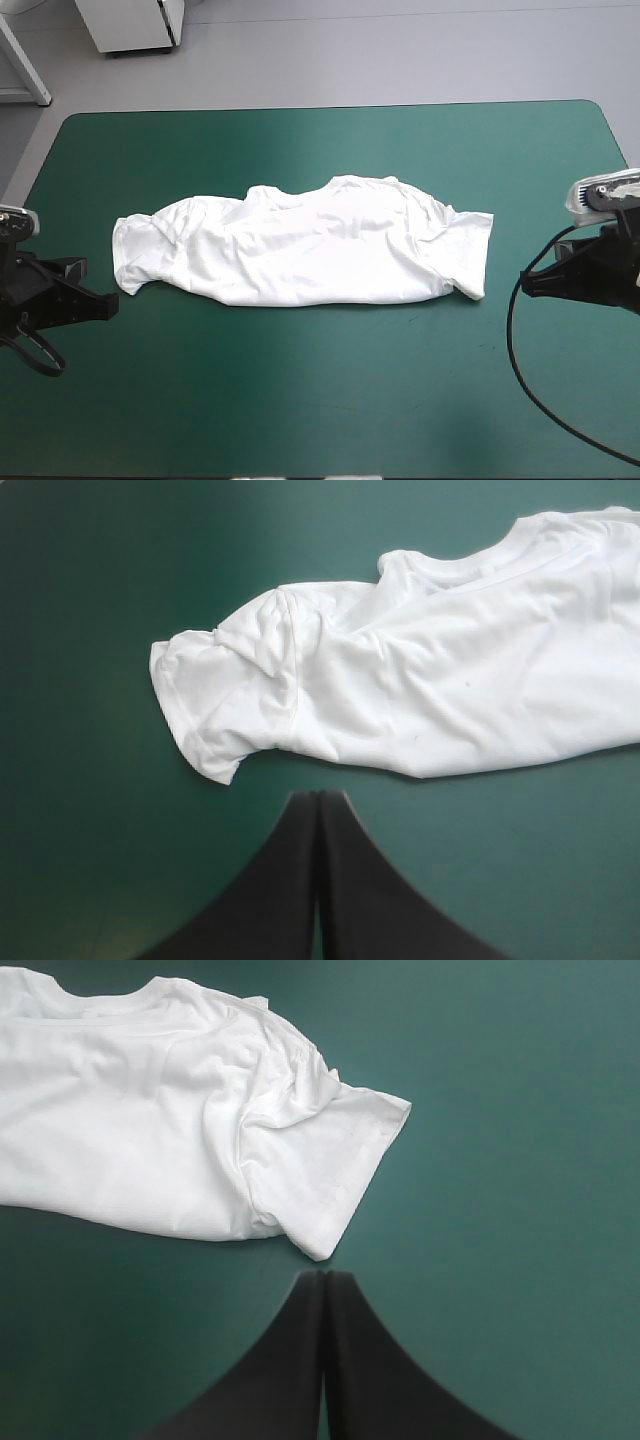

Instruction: Fold the cloth

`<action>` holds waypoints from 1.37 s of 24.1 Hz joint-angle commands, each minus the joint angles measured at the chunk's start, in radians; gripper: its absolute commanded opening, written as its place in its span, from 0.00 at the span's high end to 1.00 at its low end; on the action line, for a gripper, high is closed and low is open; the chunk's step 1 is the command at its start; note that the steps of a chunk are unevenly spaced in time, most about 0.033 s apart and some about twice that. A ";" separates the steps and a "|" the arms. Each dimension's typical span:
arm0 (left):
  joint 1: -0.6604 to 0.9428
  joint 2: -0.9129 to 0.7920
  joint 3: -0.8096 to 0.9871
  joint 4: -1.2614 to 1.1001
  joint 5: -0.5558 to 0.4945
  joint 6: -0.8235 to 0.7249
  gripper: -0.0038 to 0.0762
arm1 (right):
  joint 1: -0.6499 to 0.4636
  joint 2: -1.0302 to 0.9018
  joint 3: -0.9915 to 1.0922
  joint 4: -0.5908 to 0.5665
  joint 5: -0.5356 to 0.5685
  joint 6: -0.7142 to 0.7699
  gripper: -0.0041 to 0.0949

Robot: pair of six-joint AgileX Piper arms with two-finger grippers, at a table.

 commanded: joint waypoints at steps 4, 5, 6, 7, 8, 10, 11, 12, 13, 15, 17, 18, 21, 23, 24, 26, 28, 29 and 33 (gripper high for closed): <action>-0.001 0.001 -0.025 -0.032 0.019 0.002 0.91 | 0.002 0.000 -0.030 -0.008 -0.002 -0.002 0.98; -0.001 0.001 -0.025 -0.044 0.019 0.002 0.86 | 0.002 0.000 -0.030 -0.008 -0.002 -0.002 0.98; -0.001 0.001 -0.025 -0.082 0.023 0.006 0.73 | 0.002 0.000 -0.030 -0.002 -0.002 -0.002 0.98; -0.001 0.003 -0.025 -0.102 0.026 0.014 0.64 | 0.002 0.000 -0.030 -0.002 -0.002 -0.002 0.98; -0.001 0.003 -0.025 -0.140 0.026 0.025 0.43 | 0.002 0.000 -0.030 -0.002 -0.002 -0.002 0.98; -0.001 0.011 -0.025 -0.139 0.026 -0.008 0.20 | 0.002 0.000 -0.030 -0.002 -0.002 -0.002 0.98; -0.001 0.018 -0.025 -0.123 0.026 -0.029 0.19 | 0.002 0.000 -0.030 -0.002 -0.002 -0.002 0.98; -0.001 0.043 -0.025 -0.077 0.026 -0.053 0.22 | 0.002 0.000 -0.030 -0.002 -0.002 -0.002 0.98; -0.001 0.075 -0.025 -0.014 0.026 -0.057 0.26 | 0.002 0.000 -0.030 -0.002 -0.002 -0.002 0.98; -0.001 0.118 -0.025 0.038 0.026 -0.057 0.30 | 0.002 0.000 -0.030 -0.002 -0.002 -0.002 0.98; -0.001 0.176 -0.025 0.085 0.026 -0.059 0.31 | 0.002 0.000 -0.030 -0.002 -0.002 -0.002 0.98; -0.001 0.239 -0.027 0.118 0.026 -0.067 0.31 | 0.002 0.002 -0.030 -0.002 -0.002 -0.002 0.98; 0.003 0.346 -0.065 0.188 0.026 -0.089 0.31 | 0.002 0.003 -0.030 -0.002 -0.002 -0.002 0.98; 0.016 0.404 -0.107 0.208 0.024 -0.117 0.31 | 0.002 0.003 -0.030 -0.002 -0.002 -0.002 0.98; 0.027 0.431 -0.127 0.208 0.014 -0.128 0.31 | 0.002 0.003 -0.030 -0.002 -0.002 -0.002 0.98; 0.068 0.485 -0.162 0.174 -0.002 -0.140 0.31 | 0.002 0.003 -0.030 -0.002 -0.002 -0.002 0.98; 0.120 0.539 -0.184 0.089 -0.016 -0.140 0.31 | 0.002 0.003 -0.030 -0.002 -0.002 -0.002 0.97; 0.141 0.560 -0.186 0.050 -0.024 -0.135 0.31 | 0.002 0.003 -0.030 -0.002 -0.002 -0.002 0.98; 0.223 0.645 -0.186 0.006 -0.040 -0.133 0.32 | 0.002 0.003 -0.030 -0.002 -0.002 -0.002 0.98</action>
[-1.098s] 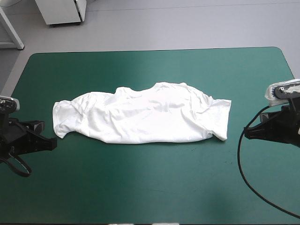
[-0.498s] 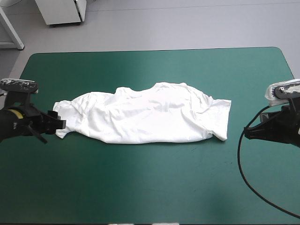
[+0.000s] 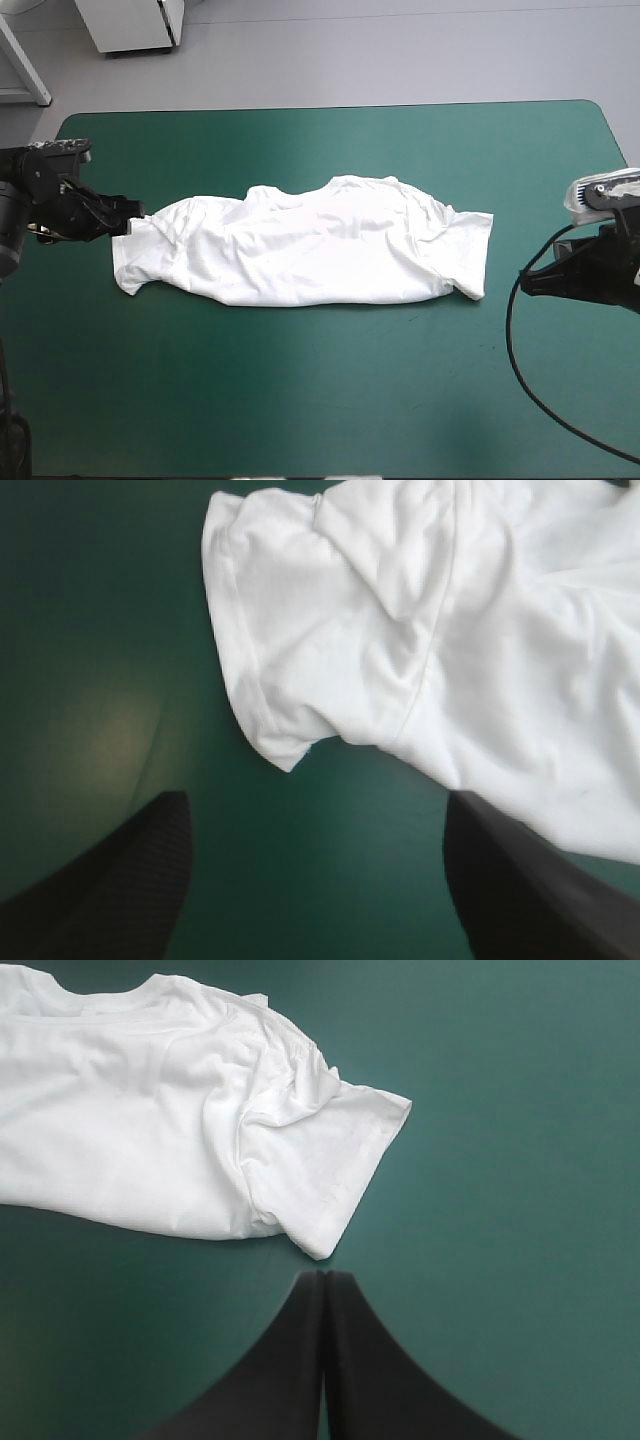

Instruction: Fold the cloth

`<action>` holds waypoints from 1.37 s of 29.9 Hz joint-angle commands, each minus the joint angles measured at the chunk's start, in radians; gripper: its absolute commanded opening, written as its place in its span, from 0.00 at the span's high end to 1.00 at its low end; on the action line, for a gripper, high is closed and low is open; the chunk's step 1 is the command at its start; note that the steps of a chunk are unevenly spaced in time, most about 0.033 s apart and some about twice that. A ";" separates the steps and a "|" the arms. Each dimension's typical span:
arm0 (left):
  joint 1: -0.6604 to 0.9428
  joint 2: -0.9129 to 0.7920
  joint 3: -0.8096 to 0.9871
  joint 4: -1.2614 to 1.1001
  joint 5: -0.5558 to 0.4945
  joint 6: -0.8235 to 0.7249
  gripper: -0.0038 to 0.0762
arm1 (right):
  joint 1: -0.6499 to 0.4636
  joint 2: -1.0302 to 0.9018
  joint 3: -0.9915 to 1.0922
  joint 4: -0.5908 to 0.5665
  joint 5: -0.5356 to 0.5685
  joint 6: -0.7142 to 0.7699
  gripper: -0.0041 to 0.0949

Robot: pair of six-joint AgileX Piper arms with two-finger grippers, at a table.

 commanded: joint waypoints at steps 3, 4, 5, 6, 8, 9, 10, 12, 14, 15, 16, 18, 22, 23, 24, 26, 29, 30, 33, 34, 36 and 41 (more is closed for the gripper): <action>0.083 0.066 -0.032 -0.045 -0.062 -0.012 0.35 | 0.002 -0.003 -0.030 -0.001 -0.002 -0.002 0.98; 0.098 0.083 -0.032 -0.052 -0.068 -0.012 0.37 | 0.002 -0.003 -0.030 -0.001 -0.002 -0.002 0.98; 0.106 0.101 -0.032 -0.052 -0.070 -0.010 0.38 | 0.002 -0.003 -0.030 -0.001 -0.002 -0.002 0.98; 0.112 0.121 -0.032 -0.049 -0.070 -0.005 0.39 | 0.002 -0.001 -0.030 -0.001 -0.002 -0.002 0.98; 0.117 0.155 -0.032 -0.051 -0.074 0.015 0.41 | 0.002 -0.001 -0.030 -0.008 -0.002 -0.002 0.98; 0.117 0.175 -0.032 -0.051 -0.080 0.018 0.42 | 0.002 -0.001 -0.030 -0.008 -0.002 -0.005 0.98; 0.117 0.195 -0.032 -0.051 -0.089 0.018 0.43 | 0.002 -0.001 -0.030 -0.008 -0.002 -0.005 0.98; 0.117 0.229 -0.032 -0.049 -0.104 0.018 0.43 | 0.002 -0.001 -0.030 -0.008 -0.002 -0.005 0.98; 0.117 0.263 -0.032 -0.030 -0.115 0.018 0.43 | 0.002 -0.001 -0.030 -0.008 -0.002 -0.005 0.98; 0.117 0.279 -0.032 -0.021 -0.119 0.018 0.43 | 0.002 -0.001 -0.030 -0.008 -0.002 -0.005 0.98; 0.117 0.293 -0.032 -0.018 -0.121 0.016 0.43 | 0.002 -0.001 -0.030 -0.008 -0.002 -0.005 0.98; 0.117 0.317 -0.032 -0.014 -0.131 0.016 0.43 | 0.002 -0.001 -0.030 -0.008 -0.002 -0.005 0.98; 0.117 0.361 -0.032 0.001 -0.153 0.016 0.43 | 0.002 -0.001 -0.030 -0.008 -0.002 -0.005 0.98; 0.117 0.370 -0.032 0.001 -0.155 0.016 0.43 | 0.002 -0.001 -0.030 -0.008 -0.002 -0.005 0.98; 0.117 0.378 -0.032 0.001 -0.161 0.016 0.43 | 0.002 -0.001 -0.030 -0.008 -0.002 -0.005 0.98; 0.117 0.390 -0.032 0.001 -0.172 0.016 0.43 | 0.002 0.000 -0.030 -0.008 -0.002 -0.005 0.98; 0.117 0.411 -0.032 0.001 -0.202 0.016 0.43 | 0.002 0.000 -0.030 -0.008 -0.002 -0.005 0.98; 0.117 0.416 -0.032 0.001 -0.209 0.016 0.43 | 0.002 0.000 -0.030 -0.008 -0.002 -0.005 0.98; 0.117 0.441 -0.032 0.003 -0.223 0.018 0.44 | 0.002 0.000 -0.030 -0.008 -0.002 -0.005 0.98; 0.117 0.452 -0.032 0.005 -0.223 0.018 0.46 | 0.002 0.000 -0.030 -0.008 -0.002 -0.005 0.98; 0.117 0.468 -0.032 0.005 -0.223 0.018 0.50 | 0.002 0.000 -0.030 -0.008 -0.002 -0.005 0.98; 0.117 0.477 -0.032 0.005 -0.241 0.018 0.87 | 0.002 0.009 -0.030 -0.008 -0.002 0.020 0.98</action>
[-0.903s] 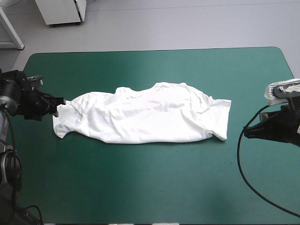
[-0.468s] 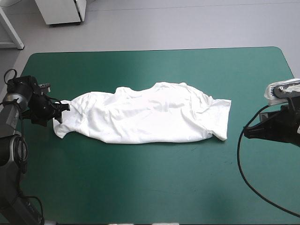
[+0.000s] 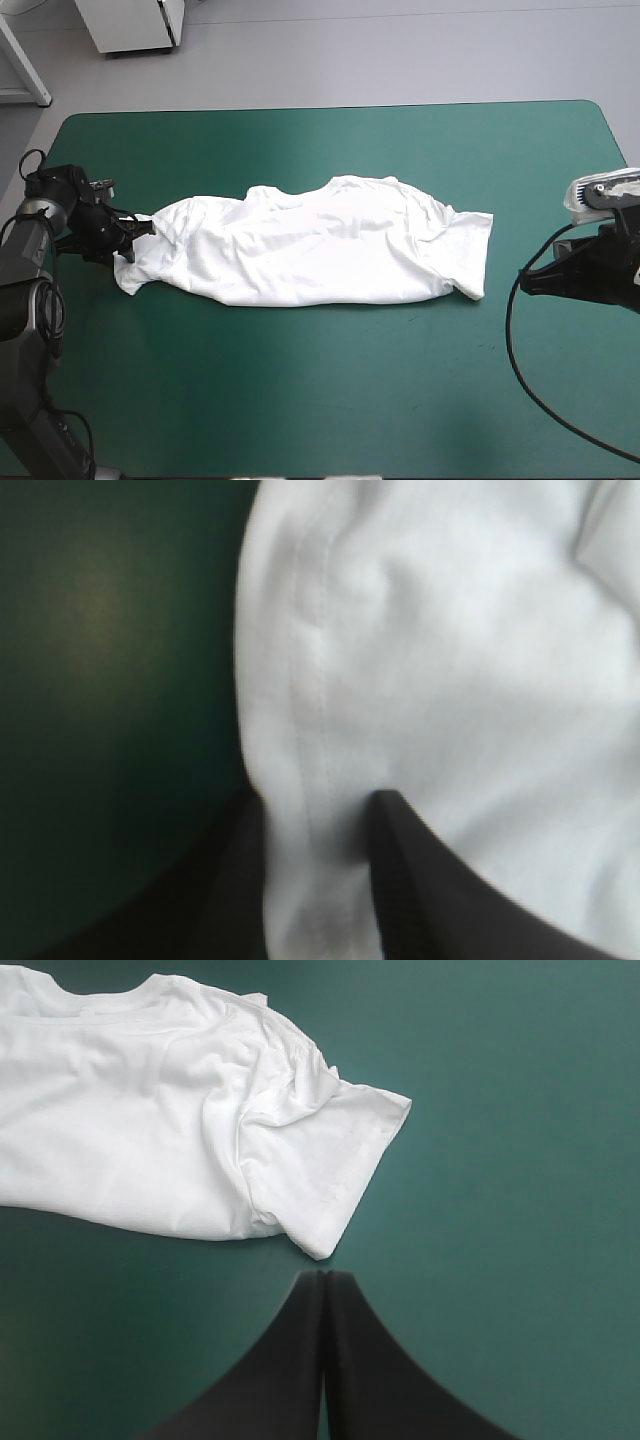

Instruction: Fold the cloth

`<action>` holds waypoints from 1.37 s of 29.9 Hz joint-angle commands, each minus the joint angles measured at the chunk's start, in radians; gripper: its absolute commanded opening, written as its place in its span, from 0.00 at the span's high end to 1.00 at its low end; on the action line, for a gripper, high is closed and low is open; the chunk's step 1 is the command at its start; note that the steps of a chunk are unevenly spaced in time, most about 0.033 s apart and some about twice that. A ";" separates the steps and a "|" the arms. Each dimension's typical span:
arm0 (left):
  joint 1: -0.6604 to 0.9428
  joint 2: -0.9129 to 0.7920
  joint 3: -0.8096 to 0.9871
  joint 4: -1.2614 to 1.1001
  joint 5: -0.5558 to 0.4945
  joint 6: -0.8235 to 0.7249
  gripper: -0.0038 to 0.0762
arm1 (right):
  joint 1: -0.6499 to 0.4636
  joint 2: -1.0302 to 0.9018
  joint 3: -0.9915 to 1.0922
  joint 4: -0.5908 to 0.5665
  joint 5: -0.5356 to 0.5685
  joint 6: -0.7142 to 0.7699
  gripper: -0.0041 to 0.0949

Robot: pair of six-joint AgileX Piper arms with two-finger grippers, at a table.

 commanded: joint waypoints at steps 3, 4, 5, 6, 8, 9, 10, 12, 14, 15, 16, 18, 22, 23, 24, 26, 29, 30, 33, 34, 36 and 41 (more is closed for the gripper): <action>0.001 -0.021 -0.014 0.032 -0.045 0.000 0.98 | 0.002 0.033 -0.030 -0.008 -0.013 0.024 0.98; 0.001 -0.021 -0.014 0.032 -0.045 0.000 0.98 | 0.002 0.047 -0.030 -0.008 -0.031 0.024 0.97; 0.001 -0.021 -0.014 0.032 -0.045 0.000 0.98 | 0.002 0.062 -0.030 -0.014 -0.055 0.017 0.97; 0.001 -0.021 -0.014 0.032 -0.049 0.000 0.98 | 0.002 0.076 -0.030 -0.019 -0.079 0.024 0.98; 0.001 -0.021 -0.014 0.032 -0.049 0.000 0.98 | 0.002 0.121 -0.030 -0.067 -0.132 0.070 0.97; 0.001 -0.021 -0.014 0.023 -0.049 0.000 0.98 | 0.002 0.144 -0.030 -0.094 -0.141 0.089 0.97; 0.001 -0.021 -0.014 0.014 -0.049 0.000 0.98 | 0.000 0.177 -0.030 -0.118 -0.139 0.094 0.97; 0.001 -0.021 -0.014 -0.001 -0.052 0.000 0.98 | 0.000 0.250 -0.030 -0.160 -0.123 0.099 0.97; 0.001 -0.021 -0.014 -0.027 -0.060 0.000 0.98 | 0.000 0.322 -0.030 -0.170 -0.104 0.102 0.97; 0.001 -0.021 -0.014 -0.029 -0.068 0.000 0.98 | 0.000 0.354 -0.030 -0.155 -0.098 0.102 0.96; 0.001 -0.021 -0.014 -0.029 -0.071 0.000 0.98 | 0.000 0.378 -0.030 -0.133 -0.096 0.105 0.95; 0.001 -0.021 -0.014 -0.040 -0.073 0.000 0.98 | 0.000 0.428 -0.030 -0.074 -0.099 0.113 0.90; 0.001 -0.021 -0.014 -0.073 -0.079 0.000 0.98 | 0.000 0.513 -0.031 -0.053 -0.085 0.113 0.72; 0.001 -0.021 -0.014 -0.073 -0.082 0.000 0.98 | -0.004 0.534 -0.031 -0.050 -0.071 0.109 0.65; 0.001 -0.021 -0.014 -0.073 -0.085 0.000 0.98 | -0.011 0.555 -0.033 -0.036 -0.056 0.100 0.59; 0.001 -0.021 -0.014 -0.073 -0.087 0.000 0.98 | -0.027 0.591 -0.041 -0.008 -0.037 0.078 0.45; 0.001 -0.021 -0.014 -0.073 -0.092 0.004 0.98 | -0.057 0.637 -0.072 0.050 -0.065 0.065 0.35; 0.001 -0.021 -0.014 -0.073 -0.092 0.004 0.98 | -0.061 0.650 -0.085 0.057 -0.086 0.065 0.36; 0.001 -0.021 -0.014 -0.073 -0.092 0.004 0.98 | -0.076 0.695 -0.123 0.053 -0.124 0.064 0.42; 0.001 -0.021 -0.014 -0.073 -0.094 0.004 0.98 | -0.082 0.708 -0.130 0.048 -0.127 0.064 0.44; 0.001 -0.021 -0.014 -0.074 -0.099 0.004 0.98 | -0.091 0.744 -0.134 0.051 -0.140 0.064 0.45; 0.001 -0.021 -0.014 -0.074 -0.099 0.004 0.98 | -0.091 0.836 -0.134 0.051 -0.186 0.072 0.45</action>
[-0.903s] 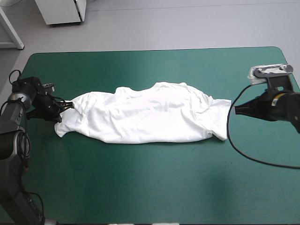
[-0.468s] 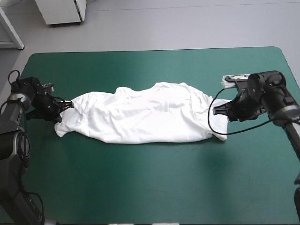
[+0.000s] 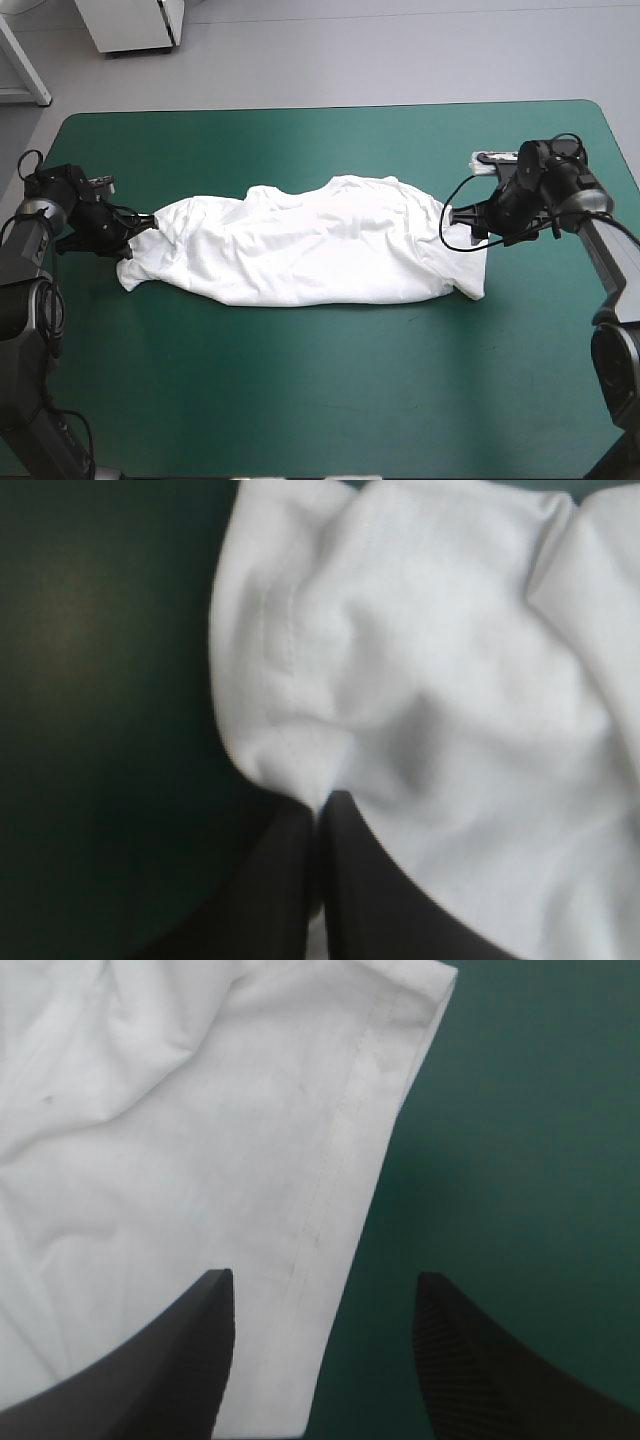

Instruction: Fold the cloth

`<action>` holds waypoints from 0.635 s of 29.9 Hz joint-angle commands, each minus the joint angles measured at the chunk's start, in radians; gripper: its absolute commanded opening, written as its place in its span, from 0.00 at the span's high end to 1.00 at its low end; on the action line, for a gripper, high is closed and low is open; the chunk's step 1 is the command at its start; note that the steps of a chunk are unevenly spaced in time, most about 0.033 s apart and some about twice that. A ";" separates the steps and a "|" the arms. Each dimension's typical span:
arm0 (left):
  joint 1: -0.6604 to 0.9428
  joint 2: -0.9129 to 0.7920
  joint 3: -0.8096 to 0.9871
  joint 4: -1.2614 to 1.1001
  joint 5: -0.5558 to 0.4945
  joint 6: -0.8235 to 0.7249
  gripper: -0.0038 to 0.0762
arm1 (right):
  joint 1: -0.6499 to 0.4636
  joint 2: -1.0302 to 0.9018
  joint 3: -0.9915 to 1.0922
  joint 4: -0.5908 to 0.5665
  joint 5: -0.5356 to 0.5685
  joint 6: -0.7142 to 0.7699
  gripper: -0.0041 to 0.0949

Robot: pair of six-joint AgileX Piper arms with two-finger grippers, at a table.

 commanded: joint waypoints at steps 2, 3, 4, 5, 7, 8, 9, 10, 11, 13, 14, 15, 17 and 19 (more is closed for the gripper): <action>0.001 -0.022 -0.013 -0.016 -0.063 0.001 0.98 | -0.009 0.024 -0.032 0.003 -0.069 -0.002 0.45; 0.001 -0.022 -0.013 -0.016 -0.063 0.001 0.98 | -0.009 0.033 -0.032 0.003 -0.074 -0.002 0.45; 0.001 -0.022 -0.013 -0.016 -0.063 0.001 0.98 | -0.009 0.044 -0.032 0.003 -0.074 -0.002 0.45; 0.001 -0.022 -0.013 -0.016 -0.063 0.001 0.98 | -0.009 0.054 -0.032 -0.002 -0.074 -0.002 0.45; 0.001 -0.022 -0.013 -0.016 -0.065 0.008 0.98 | -0.009 0.070 -0.032 -0.008 -0.079 -0.002 0.45; 0.001 -0.022 -0.013 -0.016 -0.065 0.014 0.98 | -0.009 0.080 -0.032 -0.008 -0.082 -0.002 0.45; 0.001 -0.022 -0.013 -0.016 -0.065 0.015 0.98 | -0.009 0.085 -0.032 -0.008 -0.088 -0.002 0.45; 0.001 -0.022 -0.013 -0.016 -0.066 0.015 0.98 | -0.009 0.093 -0.032 -0.005 -0.095 -0.002 0.45; 0.001 -0.022 -0.013 -0.016 -0.067 0.015 0.98 | -0.009 0.097 -0.032 -0.005 -0.100 -0.002 0.46; 0.001 -0.022 -0.013 -0.016 -0.069 0.015 0.98 | -0.009 0.106 -0.032 -0.002 -0.107 -0.002 0.49; 0.001 -0.022 -0.013 -0.016 -0.069 0.015 0.98 | -0.007 0.112 -0.032 -0.002 -0.107 -0.002 0.51; 0.001 -0.022 -0.013 -0.016 -0.069 0.015 0.98 | -0.007 0.114 -0.032 -0.002 -0.107 -0.002 0.53; 0.001 -0.022 -0.013 -0.016 -0.069 0.015 0.98 | -0.007 0.125 -0.032 0.009 -0.103 -0.002 0.57; 0.001 -0.022 -0.013 -0.016 -0.071 0.015 0.98 | -0.007 0.136 -0.032 0.039 -0.096 -0.009 0.62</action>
